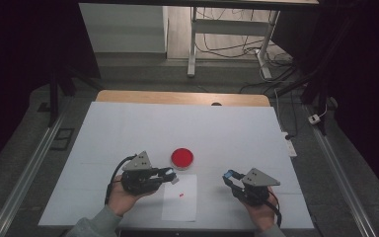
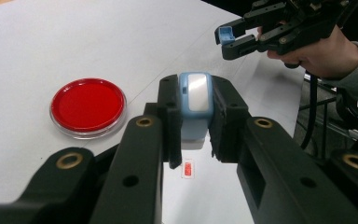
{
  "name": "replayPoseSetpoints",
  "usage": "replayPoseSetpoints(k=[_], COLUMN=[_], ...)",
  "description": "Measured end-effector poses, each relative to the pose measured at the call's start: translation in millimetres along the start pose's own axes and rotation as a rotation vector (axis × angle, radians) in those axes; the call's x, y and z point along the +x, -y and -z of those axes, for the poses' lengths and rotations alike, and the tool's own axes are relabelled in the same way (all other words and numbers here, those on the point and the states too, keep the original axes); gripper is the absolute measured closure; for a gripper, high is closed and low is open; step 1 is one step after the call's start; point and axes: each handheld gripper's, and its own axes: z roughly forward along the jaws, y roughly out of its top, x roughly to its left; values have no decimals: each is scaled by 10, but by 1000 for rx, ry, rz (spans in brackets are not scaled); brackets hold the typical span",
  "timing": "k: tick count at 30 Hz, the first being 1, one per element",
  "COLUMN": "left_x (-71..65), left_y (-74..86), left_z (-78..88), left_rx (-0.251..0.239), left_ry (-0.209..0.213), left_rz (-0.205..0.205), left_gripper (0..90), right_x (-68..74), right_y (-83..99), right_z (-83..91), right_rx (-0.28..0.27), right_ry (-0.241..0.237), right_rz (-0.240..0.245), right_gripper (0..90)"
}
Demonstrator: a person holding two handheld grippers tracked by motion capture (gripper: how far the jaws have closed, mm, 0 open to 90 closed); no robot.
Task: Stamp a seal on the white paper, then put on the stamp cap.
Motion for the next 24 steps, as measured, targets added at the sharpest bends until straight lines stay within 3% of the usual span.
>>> replayPoseSetpoints(k=[24], left_x=[76], left_y=[14], left_z=[5], left_rx=[-19], left_ry=[-26], left_rz=[23], left_gripper=[760], right_x=[19], right_y=[-7], right_z=[-19], right_rx=[-2], right_ry=[-9], right_rz=[6], right_gripper=[656])
